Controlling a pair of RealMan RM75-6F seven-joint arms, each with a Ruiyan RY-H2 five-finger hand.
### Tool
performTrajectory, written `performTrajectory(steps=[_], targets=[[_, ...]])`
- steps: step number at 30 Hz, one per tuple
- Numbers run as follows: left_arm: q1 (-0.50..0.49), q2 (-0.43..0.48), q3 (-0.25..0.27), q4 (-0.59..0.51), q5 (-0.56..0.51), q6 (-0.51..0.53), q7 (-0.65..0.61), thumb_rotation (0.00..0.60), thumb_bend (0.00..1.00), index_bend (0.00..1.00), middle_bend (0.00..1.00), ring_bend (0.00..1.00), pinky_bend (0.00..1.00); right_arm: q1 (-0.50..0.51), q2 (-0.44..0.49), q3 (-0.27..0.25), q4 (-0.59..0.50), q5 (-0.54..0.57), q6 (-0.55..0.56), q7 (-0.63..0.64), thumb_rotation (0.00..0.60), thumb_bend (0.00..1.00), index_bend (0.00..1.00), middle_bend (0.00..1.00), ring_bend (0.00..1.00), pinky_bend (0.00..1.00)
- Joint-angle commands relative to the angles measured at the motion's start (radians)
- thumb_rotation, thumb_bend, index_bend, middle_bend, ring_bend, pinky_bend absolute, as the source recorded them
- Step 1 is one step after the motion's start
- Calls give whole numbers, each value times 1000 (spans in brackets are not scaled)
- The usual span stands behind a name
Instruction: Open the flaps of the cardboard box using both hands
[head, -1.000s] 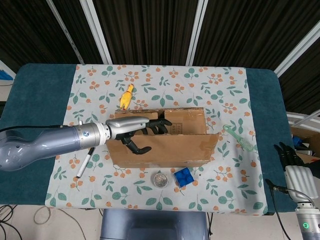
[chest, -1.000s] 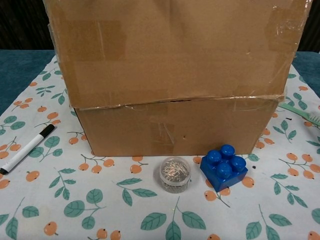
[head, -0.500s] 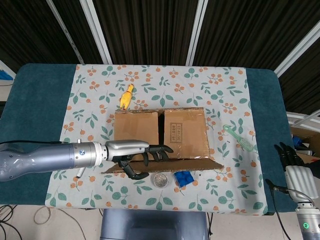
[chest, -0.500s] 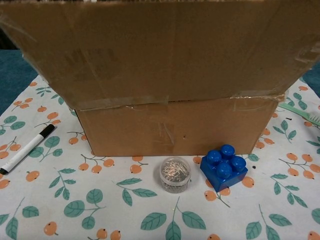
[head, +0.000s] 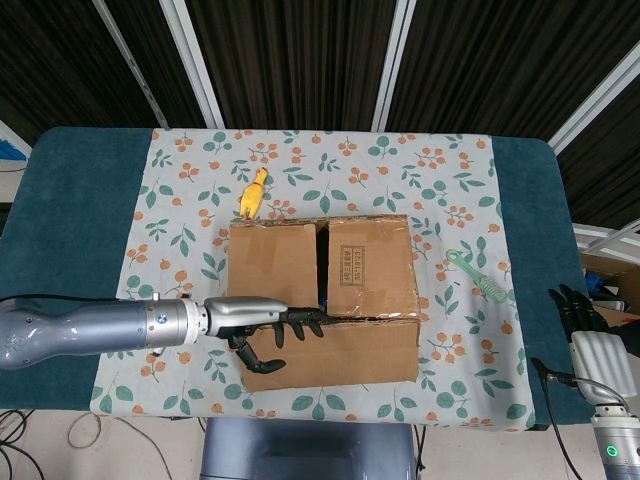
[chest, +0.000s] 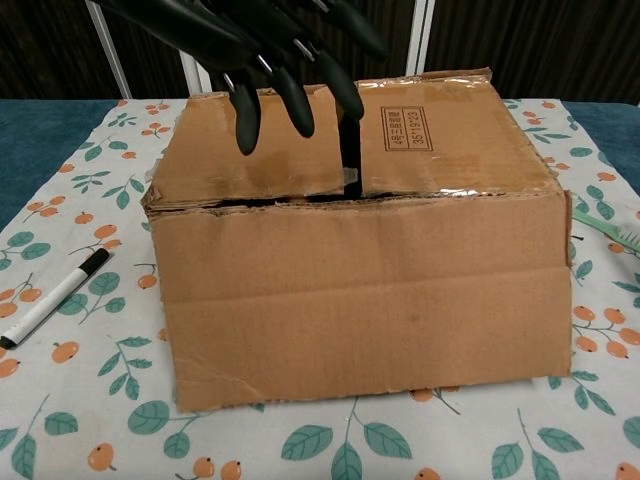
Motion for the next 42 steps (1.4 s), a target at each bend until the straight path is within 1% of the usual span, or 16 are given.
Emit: performTrajectory(steps=[1, 2, 4, 7, 9, 12, 14, 16, 19, 23, 26, 28, 31, 35, 39, 42], targets=[[24, 4, 0, -14, 43, 98, 34, 600, 377, 35, 111, 154, 276, 0, 0, 0, 0, 0, 0, 1, 600, 230, 0, 0, 0, 193], [33, 7, -2, -23, 65, 140, 50, 600, 352, 34, 106, 143, 268, 0, 0, 1, 0, 1, 1, 2, 600, 230, 0, 0, 0, 193], [66, 15, -6, -59, 116, 262, 82, 600, 277, 29, 90, 117, 248, 0, 0, 1, 0, 2, 0, 4, 600, 230, 0, 0, 0, 193], [122, 23, 2, -121, 200, 448, 126, 600, 226, 19, 66, 95, 217, 1, -1, 3, 0, 3, -1, 8, 600, 230, 0, 0, 0, 193], [159, 24, 14, -150, 257, 554, 156, 600, 209, 12, 54, 88, 209, 1, -1, 4, 0, 5, 0, 11, 600, 230, 0, 0, 0, 193], [221, 30, 55, -184, 366, 719, 209, 600, 196, 4, 47, 84, 207, 0, 0, 5, -2, 8, -1, 16, 600, 229, 0, 0, 0, 193], [241, 39, 87, -189, 417, 774, 220, 600, 236, 2, 48, 84, 207, 1, 0, 5, -2, 6, -2, 15, 600, 230, 0, 0, 0, 193], [240, 59, 113, -176, 449, 779, 213, 600, 304, 2, 51, 84, 208, 2, -1, 4, -3, 5, -3, 13, 600, 230, 0, 0, 0, 193], [201, 99, 139, -142, 492, 721, 198, 600, 401, 1, 55, 84, 208, 3, -1, 3, -6, 3, -5, 10, 600, 230, 0, 0, 0, 193], [108, 140, 165, -107, 540, 640, 191, 600, 507, 1, 55, 84, 208, 4, -2, 3, -8, 3, -6, 7, 600, 230, 0, 0, 0, 193], [22, 157, 192, -97, 580, 589, 205, 600, 557, 0, 58, 84, 213, 5, -2, 3, -8, 3, -7, 7, 600, 230, 0, 0, 0, 193], [-30, 164, 211, -95, 599, 564, 214, 600, 577, 0, 63, 84, 218, 4, -1, 3, -7, 3, -7, 9, 600, 230, 0, 0, 0, 193], [-127, 161, 256, -92, 643, 545, 245, 600, 588, 0, 71, 84, 219, 4, 0, 3, -6, 3, -6, 14, 600, 230, 0, 0, 0, 193], [-242, 135, 334, -80, 676, 549, 269, 600, 607, 0, 85, 90, 222, 4, 1, 4, -3, 2, -6, 25, 600, 229, 0, 0, 0, 193], [-338, 105, 417, -64, 673, 554, 265, 600, 608, 0, 91, 91, 227, 5, 2, 4, 0, 1, -6, 36, 600, 230, 0, 0, 0, 193], [-383, 84, 462, -47, 687, 570, 284, 600, 608, 0, 98, 91, 227, 5, 2, 5, 0, 0, -6, 41, 600, 231, 0, 0, 0, 193]])
